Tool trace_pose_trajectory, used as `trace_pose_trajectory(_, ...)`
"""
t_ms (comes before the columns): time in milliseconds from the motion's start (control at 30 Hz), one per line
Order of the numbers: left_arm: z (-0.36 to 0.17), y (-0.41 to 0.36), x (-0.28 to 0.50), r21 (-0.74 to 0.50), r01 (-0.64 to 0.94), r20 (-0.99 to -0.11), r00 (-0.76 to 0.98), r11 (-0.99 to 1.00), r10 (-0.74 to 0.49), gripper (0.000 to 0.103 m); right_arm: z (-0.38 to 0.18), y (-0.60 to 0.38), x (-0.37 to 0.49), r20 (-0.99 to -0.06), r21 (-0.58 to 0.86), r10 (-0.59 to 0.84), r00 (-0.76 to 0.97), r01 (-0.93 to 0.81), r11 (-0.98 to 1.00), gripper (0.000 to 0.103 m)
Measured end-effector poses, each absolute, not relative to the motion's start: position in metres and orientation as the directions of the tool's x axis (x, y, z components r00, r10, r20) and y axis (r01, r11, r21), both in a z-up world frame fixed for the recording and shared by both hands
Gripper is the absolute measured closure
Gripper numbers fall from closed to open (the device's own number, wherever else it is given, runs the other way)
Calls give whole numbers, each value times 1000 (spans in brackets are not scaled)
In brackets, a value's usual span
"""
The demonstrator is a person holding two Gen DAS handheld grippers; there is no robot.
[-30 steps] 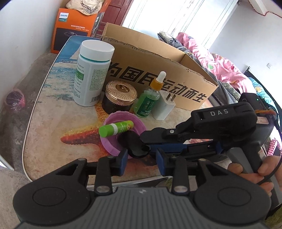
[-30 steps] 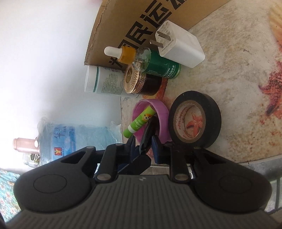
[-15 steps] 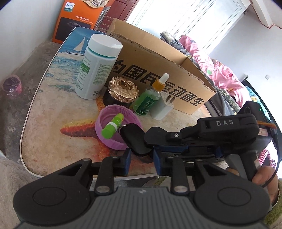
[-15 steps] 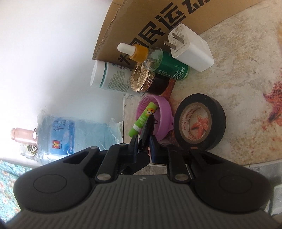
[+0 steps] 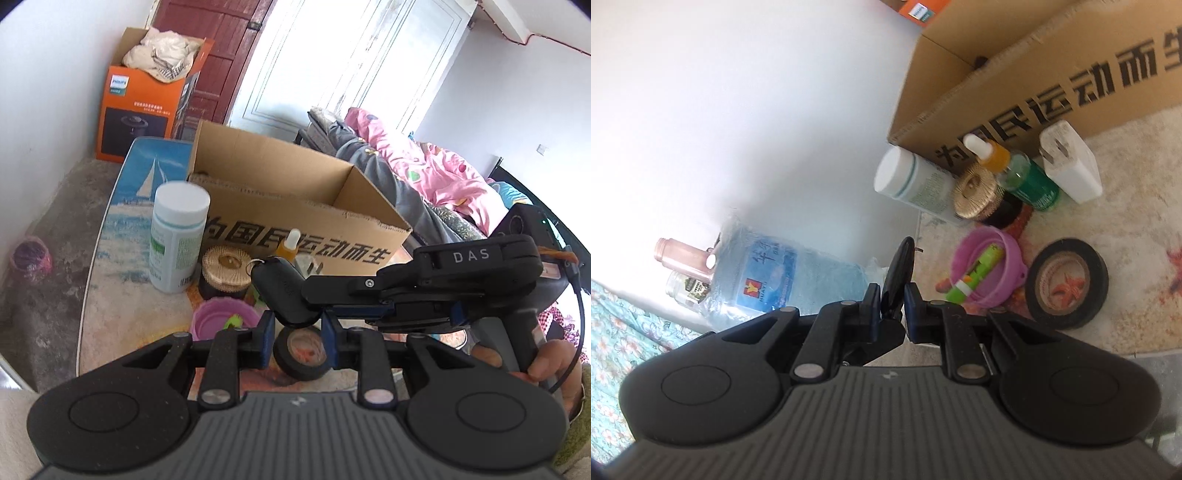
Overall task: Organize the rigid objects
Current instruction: 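Carry the black fob into the box and open the right tool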
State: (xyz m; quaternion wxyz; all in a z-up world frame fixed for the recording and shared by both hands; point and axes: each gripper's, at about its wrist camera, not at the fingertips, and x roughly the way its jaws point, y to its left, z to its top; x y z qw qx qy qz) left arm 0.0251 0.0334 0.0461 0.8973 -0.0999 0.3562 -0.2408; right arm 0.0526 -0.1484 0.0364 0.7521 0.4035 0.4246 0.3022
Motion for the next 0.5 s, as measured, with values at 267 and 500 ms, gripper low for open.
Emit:
trace_pose_trajectory(267,101,23,86,-295,421,-544,664,858,-513,75,91,-159,109,-334,835,783,524,-221,504,90)
trace_pose_trajectory(500,111,0,173,-242,406,-619,635,881,-462,75,91,-177,201,-376,849,778,504,-147,507,90)
